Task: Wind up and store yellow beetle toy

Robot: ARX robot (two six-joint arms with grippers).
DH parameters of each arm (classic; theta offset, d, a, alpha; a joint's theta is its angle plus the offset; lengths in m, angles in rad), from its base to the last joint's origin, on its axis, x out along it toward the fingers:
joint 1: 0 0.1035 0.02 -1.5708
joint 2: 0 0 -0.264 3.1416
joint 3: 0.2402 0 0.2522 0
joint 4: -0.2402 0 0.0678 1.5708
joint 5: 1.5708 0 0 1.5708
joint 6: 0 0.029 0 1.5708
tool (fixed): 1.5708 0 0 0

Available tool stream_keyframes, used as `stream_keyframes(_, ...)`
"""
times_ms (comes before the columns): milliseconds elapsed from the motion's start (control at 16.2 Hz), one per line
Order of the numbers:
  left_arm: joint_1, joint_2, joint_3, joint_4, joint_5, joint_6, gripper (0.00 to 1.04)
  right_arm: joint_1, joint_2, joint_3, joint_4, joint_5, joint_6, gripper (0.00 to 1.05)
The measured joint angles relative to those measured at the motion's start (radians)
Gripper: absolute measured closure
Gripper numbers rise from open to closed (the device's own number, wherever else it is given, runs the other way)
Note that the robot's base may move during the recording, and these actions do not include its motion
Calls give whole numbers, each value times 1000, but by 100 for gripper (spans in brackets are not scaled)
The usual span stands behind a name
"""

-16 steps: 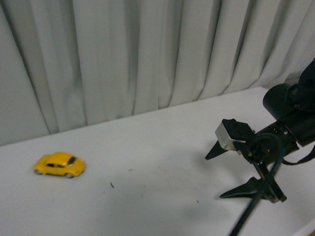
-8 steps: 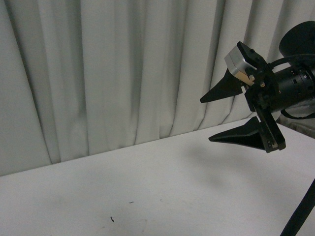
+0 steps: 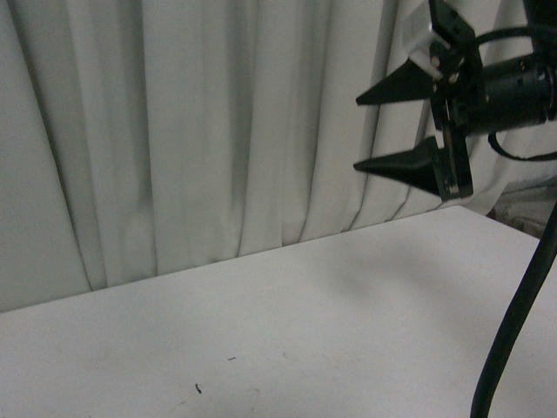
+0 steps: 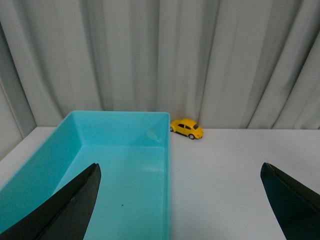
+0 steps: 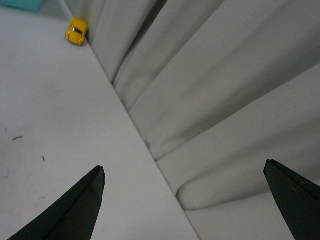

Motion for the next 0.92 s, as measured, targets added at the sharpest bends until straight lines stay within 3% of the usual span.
stream_keyframes(62, 0, 0, 0, 0, 0, 0, 7, 0, -29, 15, 11, -11, 43, 7)
stream_keyframes(123, 0, 0, 0, 0, 0, 0, 7, 24, -81, -51, 256, 145, 172, 14)
stream_keyframes(185, 0, 0, 0, 0, 0, 0, 7, 68, -194, -207, 469, 393, 418, 26)
stream_keyframes(246, 0, 0, 0, 0, 0, 0, 7, 108, -295, -335, 577, 545, 648, 37)
stream_keyframes(308, 0, 0, 0, 0, 0, 0, 7, 142, -402, -435, 603, 673, 860, 50)
stream_keyframes(370, 0, 0, 0, 0, 0, 0, 7, 192, -595, -589, 529, 785, 1074, 71)
stream_keyframes(678, 0, 0, 0, 0, 0, 0, 7, 246, -756, -688, 444, 842, 1135, 89)
stream_keyframes(801, 0, 0, 0, 0, 1, 0, 7, 313, -937, -781, 427, 892, 1163, 103)
stream_keyframes(862, 0, 0, 0, 0, -2, 0, 7, 317, -977, -811, 441, 904, 1168, 103)
stream_keyframes(924, 0, 0, 0, 0, 2, 0, 7, 411, -1024, -898, 433, 986, 1176, 103)
